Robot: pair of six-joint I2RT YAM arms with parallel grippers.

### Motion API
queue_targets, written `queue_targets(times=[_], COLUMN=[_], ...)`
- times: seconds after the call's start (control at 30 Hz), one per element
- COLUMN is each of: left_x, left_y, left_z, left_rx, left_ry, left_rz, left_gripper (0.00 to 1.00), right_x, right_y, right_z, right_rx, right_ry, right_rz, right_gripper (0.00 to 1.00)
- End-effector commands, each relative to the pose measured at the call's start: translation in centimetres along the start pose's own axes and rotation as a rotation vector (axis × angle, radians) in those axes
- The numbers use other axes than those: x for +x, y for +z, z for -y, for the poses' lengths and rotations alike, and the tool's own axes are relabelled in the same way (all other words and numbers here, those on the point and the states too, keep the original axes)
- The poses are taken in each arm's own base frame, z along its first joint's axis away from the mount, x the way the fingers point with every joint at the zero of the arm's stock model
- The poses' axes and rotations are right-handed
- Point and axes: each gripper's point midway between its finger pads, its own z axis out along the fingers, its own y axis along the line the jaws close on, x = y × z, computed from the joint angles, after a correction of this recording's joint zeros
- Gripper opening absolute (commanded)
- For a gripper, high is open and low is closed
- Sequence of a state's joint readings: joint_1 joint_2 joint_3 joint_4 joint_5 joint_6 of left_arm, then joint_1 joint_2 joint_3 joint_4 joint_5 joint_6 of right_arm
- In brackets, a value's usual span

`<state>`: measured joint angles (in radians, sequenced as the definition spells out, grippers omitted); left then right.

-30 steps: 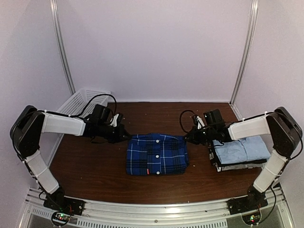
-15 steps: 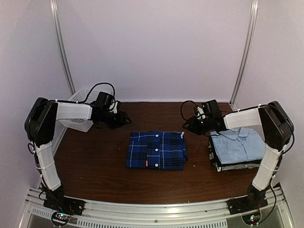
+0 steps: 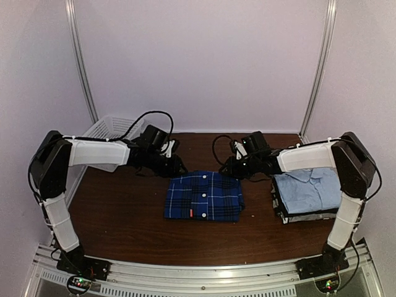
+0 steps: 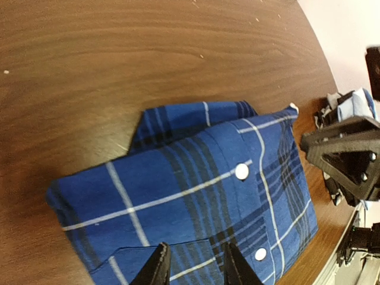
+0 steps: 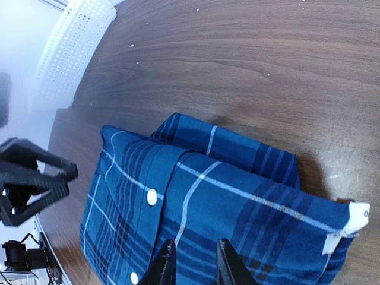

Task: Fold and stack the long sleeve shirts
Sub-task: Smooth out the square-folded shirt at the center of the board.

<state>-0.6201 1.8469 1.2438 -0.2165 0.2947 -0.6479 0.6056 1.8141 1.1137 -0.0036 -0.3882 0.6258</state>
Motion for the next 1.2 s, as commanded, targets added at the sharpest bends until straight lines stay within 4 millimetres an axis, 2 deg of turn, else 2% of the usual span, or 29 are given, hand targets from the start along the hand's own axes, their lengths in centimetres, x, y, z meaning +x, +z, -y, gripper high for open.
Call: queue_targets(times=[0.0,0.17,0.27,0.37,0.5,0.67,0.87,0.97,1.03,1.17], left_x=[0.1,-0.9,-1.3,-1.5,-1.8,-3.7,-6.6,-7.0,-6.6,-4.7], left_y=[2.4,6.0,7.6,8.5,8.4,6.6,2.5,0.2,-1.0,-3.1], left_z=[0.7,-0.3,-2.0,-3.9,-6.1,-6.3,-6.4,-5.7,-5.2,-4.7], left_rx=[0.031,0.003,-0.044,-0.078,-0.122,-0.134,-0.134,-0.113,-0.102,-0.081], left_ry=[-0.004,0.011,-0.001,-0.027,-0.061,-0.057,-0.056,-0.043,-0.035,-0.040], left_rz=[-0.015,-0.049,-0.069,-0.072,-0.075,-0.030,0.053,0.092,0.097,0.099], left_gripper=[0.32,0.32,0.32,0.32,0.32,0.35,0.45,0.51,0.53,0.53], right_x=[-0.9,-1.2,-1.1,-1.0,-1.7,-3.2,-4.0,-3.1,-2.4,0.2], right_y=[2.2,4.5,5.4,5.8,5.2,3.2,0.1,-1.3,-2.2,-3.6], right_z=[1.6,4.3,5.8,6.9,6.7,5.5,3.9,3.3,2.8,1.7], right_rx=[0.064,0.113,0.134,0.150,0.149,0.164,0.175,0.184,0.178,0.158], right_ry=[0.001,0.044,0.073,0.094,0.085,0.043,-0.009,-0.032,-0.038,-0.045], right_rz=[0.002,-0.025,-0.043,-0.053,-0.045,-0.011,0.029,0.034,0.038,0.024], right_gripper=[0.24,0.24,0.24,0.25,0.31,0.38,0.49,0.53,0.53,0.46])
